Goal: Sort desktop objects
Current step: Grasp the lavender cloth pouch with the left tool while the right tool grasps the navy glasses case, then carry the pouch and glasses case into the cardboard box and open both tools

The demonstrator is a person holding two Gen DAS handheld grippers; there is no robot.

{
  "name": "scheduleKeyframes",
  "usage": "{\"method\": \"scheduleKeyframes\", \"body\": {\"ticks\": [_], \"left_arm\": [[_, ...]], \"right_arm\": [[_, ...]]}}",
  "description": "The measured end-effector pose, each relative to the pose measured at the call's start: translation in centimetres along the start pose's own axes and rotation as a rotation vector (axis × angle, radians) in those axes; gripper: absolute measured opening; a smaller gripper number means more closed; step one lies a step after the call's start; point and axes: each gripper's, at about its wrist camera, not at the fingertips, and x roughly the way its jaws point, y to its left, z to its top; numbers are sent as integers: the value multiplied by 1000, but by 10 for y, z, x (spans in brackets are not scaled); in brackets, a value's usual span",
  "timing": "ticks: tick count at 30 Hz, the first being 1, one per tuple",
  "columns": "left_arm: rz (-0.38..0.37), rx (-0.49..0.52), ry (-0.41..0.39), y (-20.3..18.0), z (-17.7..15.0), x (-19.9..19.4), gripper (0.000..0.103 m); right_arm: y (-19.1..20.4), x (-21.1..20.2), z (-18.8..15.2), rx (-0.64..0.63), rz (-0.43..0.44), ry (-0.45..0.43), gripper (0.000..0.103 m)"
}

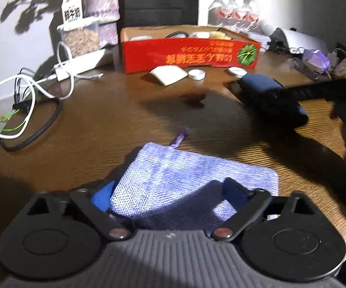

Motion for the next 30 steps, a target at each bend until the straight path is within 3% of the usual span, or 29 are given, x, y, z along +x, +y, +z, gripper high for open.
{"method": "scheduleKeyframes", "body": {"ticks": [2, 3, 5, 7, 11, 13, 18, 20, 26, 30], "left_arm": [[-5, 11, -17, -9, 1, -2, 70], [-6, 14, -23, -14, 1, -2, 52], [-14, 16, -25, -27, 6, -3, 26], [8, 21, -40, -39, 10, -3, 19], [-52, -46, -53, -51, 17, 0, 18], [-74, -54, -69, -54, 21, -1, 18], [-79, -59, -111, -56, 28, -10, 17], [-78, -56, -123, -56, 29, -14, 17], [-107, -70, -153, -53, 35, -24, 17], [-132, -85, -183, -48, 41, -31, 17]], "right_arm": [[-6, -16, -13, -7, -18, -7, 61], [-9, -22, -20, -14, -20, -14, 61], [-12, -36, -33, -19, -25, -29, 61], [-13, -47, -42, -17, -31, -32, 61], [-16, -64, -48, -21, -24, -37, 66], [-18, -67, -47, -11, -4, -63, 74], [-16, -52, -49, 17, -35, -39, 74], [-16, -48, -49, 18, -50, -40, 69], [-16, -37, -51, 25, -55, -8, 70], [-17, -44, -51, 35, -54, -25, 59]]}}
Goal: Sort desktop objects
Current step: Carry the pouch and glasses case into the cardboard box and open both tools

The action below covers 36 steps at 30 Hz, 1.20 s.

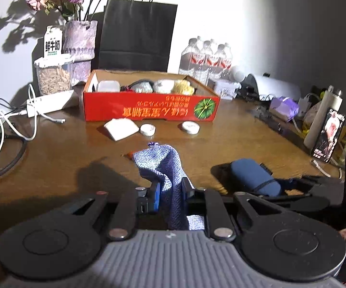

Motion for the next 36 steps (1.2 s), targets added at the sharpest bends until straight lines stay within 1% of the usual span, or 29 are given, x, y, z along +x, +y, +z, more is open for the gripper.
{"method": "scheduleKeyframes", "body": {"ticks": [4, 8, 10, 16, 20, 23, 24, 25, 27, 29, 30, 31, 32, 33, 34, 36], "left_arm": [[-30, -12, -17, 3, 7, -4, 16], [-43, -3, -41, 1, 15, -7, 16], [-57, 2, -59, 0, 20, -10, 15], [-84, 16, -118, 2, 40, -19, 15], [-71, 23, -156, 11, 62, -19, 15], [-57, 21, -190, 23, 90, -14, 15], [-47, 17, -200, 27, 99, -12, 15], [-31, 15, -210, 32, 113, -6, 15], [-25, 2, -214, 45, 144, 9, 15], [-57, 11, -192, 54, 173, 32, 15], [-54, 11, -186, 57, 183, 43, 15], [-55, 30, -164, 59, 197, 61, 15], [-45, 21, -148, 64, 209, 80, 15], [-19, 3, -134, 68, 219, 99, 15], [-4, -24, -106, 75, 227, 118, 15], [2, -125, -40, 92, 235, 159, 15]], "right_arm": [[-2, -10, 2, 10, 15, -11, 59], [-6, -26, 12, 26, 5, -70, 59], [-9, -30, 17, 34, 0, -85, 59], [-21, -29, 26, 79, 13, -92, 59], [-27, -28, 46, 86, 27, -129, 59], [-38, -22, 74, 103, 54, -159, 59], [-43, -18, 88, 110, 69, -170, 59], [-46, -14, 101, 117, 78, -181, 59], [-52, -1, 134, 123, 95, -196, 59], [-54, 19, 166, 125, 131, -197, 59], [-56, 32, 182, 130, 150, -186, 59], [-56, 50, 198, 135, 161, -166, 59], [-56, 70, 214, 140, 167, -136, 59], [-56, 88, 225, 148, 164, -109, 59], [-55, 107, 237, 146, 152, -73, 59], [-52, 147, 256, 151, 108, 10, 59]]}}
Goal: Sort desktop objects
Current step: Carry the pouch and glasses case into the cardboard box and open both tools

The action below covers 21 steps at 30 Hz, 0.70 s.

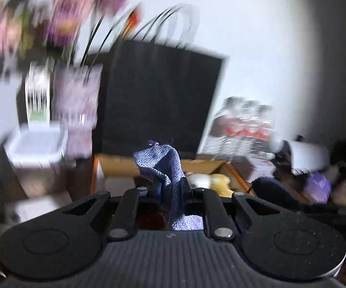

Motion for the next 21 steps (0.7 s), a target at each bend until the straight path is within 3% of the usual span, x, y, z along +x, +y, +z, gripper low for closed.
{"method": "scheduleKeyframes", "body": {"ticks": [2, 4, 6, 8, 12, 14, 17, 21], "left_arm": [[43, -55, 46, 10, 1, 40, 15], [101, 38, 53, 8, -7, 74, 16], [86, 127, 138, 10, -18, 106, 18], [156, 116, 217, 18, -28, 127, 21], [179, 137, 209, 26, -42, 134, 51], [183, 154, 215, 26, -45, 136, 54], [185, 167, 240, 20, -41, 131, 79], [165, 160, 219, 10, -25, 110, 87]], "right_arm": [[3, 40, 13, -29, -47, 86, 59], [4, 77, 16, -43, -91, 191, 59], [7, 103, 13, -67, -143, 235, 59], [20, 120, 7, -166, -214, 263, 59], [26, 135, -4, -222, -212, 270, 60], [30, 136, -6, -239, -210, 275, 62], [29, 130, -3, -225, -172, 293, 63], [20, 97, 14, -135, -140, 219, 68]]}}
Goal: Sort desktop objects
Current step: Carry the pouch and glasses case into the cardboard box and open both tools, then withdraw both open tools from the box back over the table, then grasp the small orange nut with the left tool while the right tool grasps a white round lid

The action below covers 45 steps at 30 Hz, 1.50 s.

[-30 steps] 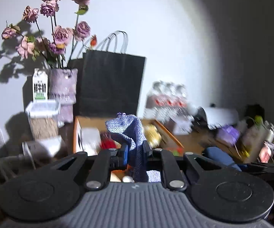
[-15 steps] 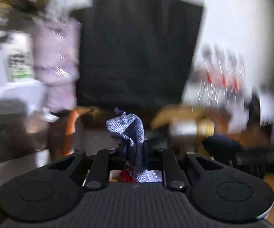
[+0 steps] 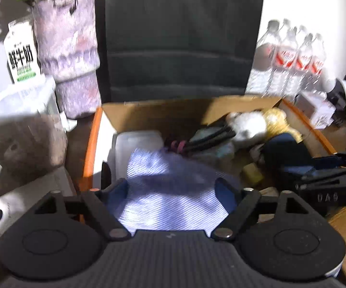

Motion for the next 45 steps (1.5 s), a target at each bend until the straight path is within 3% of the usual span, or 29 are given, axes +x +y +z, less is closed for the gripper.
{"method": "scheduleKeyframes", "body": {"ticks": [3, 6, 11, 16, 20, 28, 33, 45], "left_arm": [[18, 12, -46, -4, 7, -24, 98], [38, 11, -110, -6, 1, -60, 102], [58, -34, -228, -10, -42, -124, 103], [4, -46, -287, -25, -108, -174, 103], [-6, -26, -305, -35, -157, -190, 103], [-5, -74, -253, -36, -250, -203, 103], [-7, -51, -262, -39, -272, -208, 103], [-44, -60, -212, -37, -263, -185, 103]], "right_arm": [[-5, -36, 3, 19, 9, -76, 74], [-6, -74, -10, 37, 20, -171, 78], [-2, -131, -75, 74, 110, -303, 84], [11, -154, -149, 63, 145, -327, 84], [26, -164, -204, 32, 161, -326, 84], [43, -181, -296, -30, 125, -337, 84], [47, -184, -311, -23, 157, -332, 84], [41, -168, -300, 4, 107, -290, 84]]}}
